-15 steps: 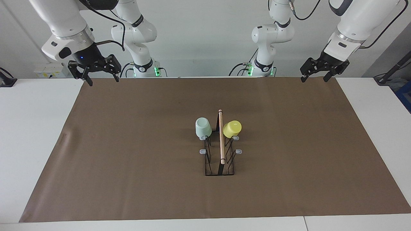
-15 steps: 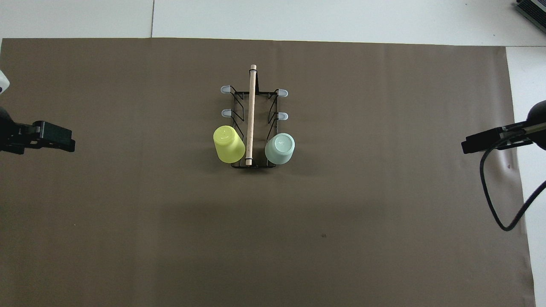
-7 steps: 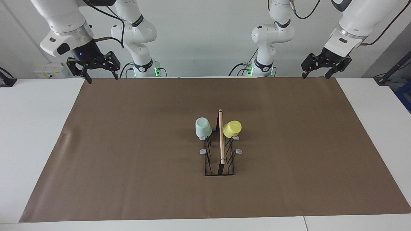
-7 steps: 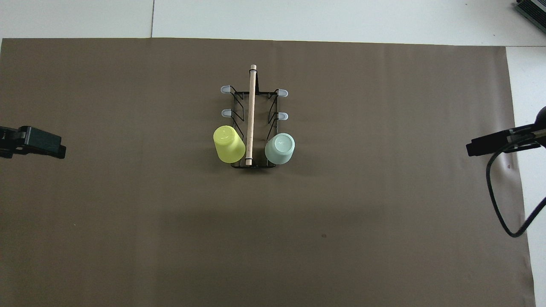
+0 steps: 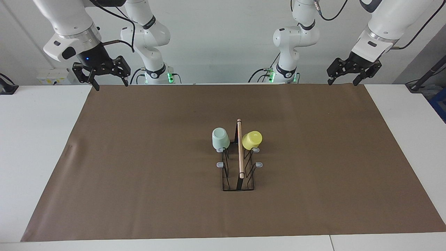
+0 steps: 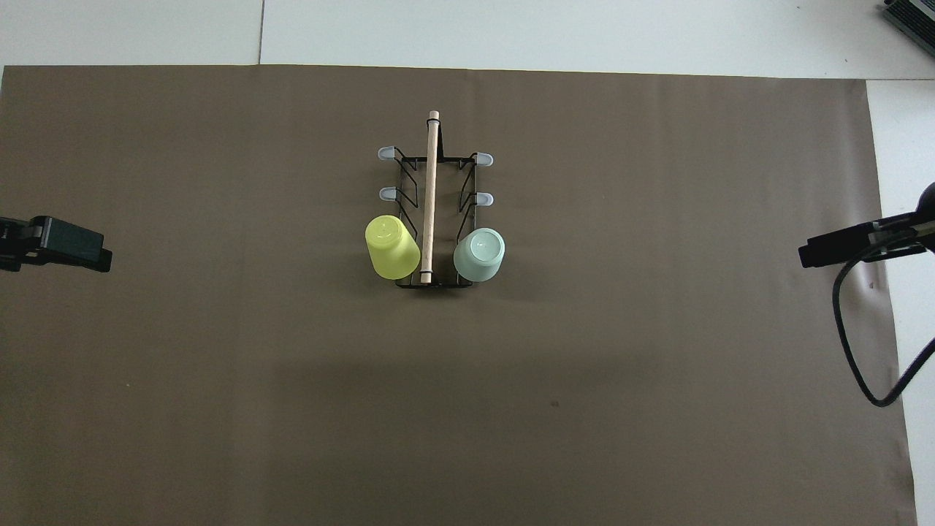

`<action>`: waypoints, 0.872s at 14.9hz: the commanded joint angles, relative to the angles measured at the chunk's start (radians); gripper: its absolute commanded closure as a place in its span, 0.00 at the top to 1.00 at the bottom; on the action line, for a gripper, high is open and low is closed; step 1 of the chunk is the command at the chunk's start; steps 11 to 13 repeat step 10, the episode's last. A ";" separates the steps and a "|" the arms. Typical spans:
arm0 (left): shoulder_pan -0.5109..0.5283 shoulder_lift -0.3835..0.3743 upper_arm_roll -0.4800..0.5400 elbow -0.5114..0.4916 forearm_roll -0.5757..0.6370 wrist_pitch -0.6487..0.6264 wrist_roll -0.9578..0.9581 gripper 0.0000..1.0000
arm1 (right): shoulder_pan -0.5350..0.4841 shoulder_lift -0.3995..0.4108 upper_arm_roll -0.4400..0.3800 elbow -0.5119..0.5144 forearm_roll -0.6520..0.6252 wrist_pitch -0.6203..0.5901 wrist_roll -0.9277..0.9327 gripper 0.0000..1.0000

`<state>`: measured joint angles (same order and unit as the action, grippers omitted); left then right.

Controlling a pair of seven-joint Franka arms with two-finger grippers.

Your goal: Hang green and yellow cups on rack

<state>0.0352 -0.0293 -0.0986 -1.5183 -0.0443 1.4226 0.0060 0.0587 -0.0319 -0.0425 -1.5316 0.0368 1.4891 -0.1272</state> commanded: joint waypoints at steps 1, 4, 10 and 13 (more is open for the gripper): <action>0.003 -0.001 -0.001 0.003 -0.003 -0.004 0.009 1.00 | -0.013 -0.011 0.012 0.002 -0.008 -0.016 0.020 1.00; -0.018 -0.001 0.005 0.003 -0.002 -0.005 0.000 1.00 | -0.013 -0.011 0.012 0.001 -0.008 -0.015 0.020 1.00; -0.020 -0.003 0.005 0.003 -0.002 -0.007 -0.003 1.00 | -0.013 -0.011 0.013 0.001 -0.008 -0.015 0.021 1.00; -0.020 -0.003 0.005 0.003 -0.002 -0.007 -0.003 1.00 | -0.013 -0.011 0.013 0.001 -0.008 -0.015 0.021 1.00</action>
